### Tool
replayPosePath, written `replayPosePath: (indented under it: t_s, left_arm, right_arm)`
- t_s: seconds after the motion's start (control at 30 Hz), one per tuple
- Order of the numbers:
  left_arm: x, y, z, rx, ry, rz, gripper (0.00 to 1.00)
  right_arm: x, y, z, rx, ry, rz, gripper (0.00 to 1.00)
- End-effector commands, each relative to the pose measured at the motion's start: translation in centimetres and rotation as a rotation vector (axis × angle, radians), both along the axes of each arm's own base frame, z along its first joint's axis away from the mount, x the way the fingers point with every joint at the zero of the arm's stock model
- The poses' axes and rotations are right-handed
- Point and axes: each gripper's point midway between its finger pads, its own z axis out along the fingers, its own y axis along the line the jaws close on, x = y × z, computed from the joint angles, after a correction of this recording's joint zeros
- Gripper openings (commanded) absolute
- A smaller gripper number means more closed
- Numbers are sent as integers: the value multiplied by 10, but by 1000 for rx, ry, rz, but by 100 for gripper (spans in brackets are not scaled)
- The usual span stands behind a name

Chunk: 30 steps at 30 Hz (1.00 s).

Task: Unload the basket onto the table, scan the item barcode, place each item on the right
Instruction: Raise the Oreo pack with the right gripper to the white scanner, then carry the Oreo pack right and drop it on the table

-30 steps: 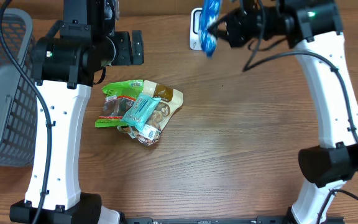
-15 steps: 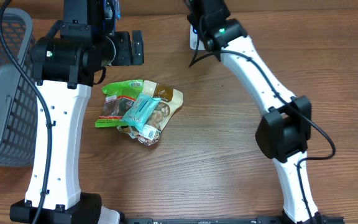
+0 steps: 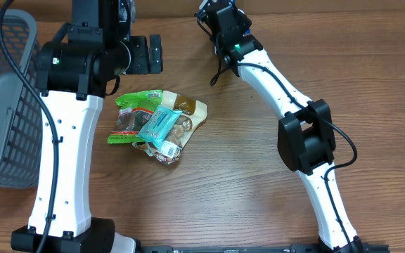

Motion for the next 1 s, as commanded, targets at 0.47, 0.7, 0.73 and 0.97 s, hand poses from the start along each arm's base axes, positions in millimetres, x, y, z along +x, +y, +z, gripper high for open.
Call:
replayPosePath:
  t_s: [0.47, 0.7, 0.73, 0.97]
  left_arm:
    - [2, 2, -3, 1, 5, 11, 100]
    - [2, 2, -3, 1, 5, 11, 100]
    - [2, 2, -3, 1, 5, 11, 100]
    - [2, 2, -3, 1, 5, 11, 100]
  right_arm:
    - [-27, -8, 61, 91, 42, 21, 4]
    - [-109, -44, 202, 557, 54, -41, 4]
    - [-121, -50, 212, 616, 77, -51, 4]
    - [-207, -167, 187, 931, 433, -471, 4]
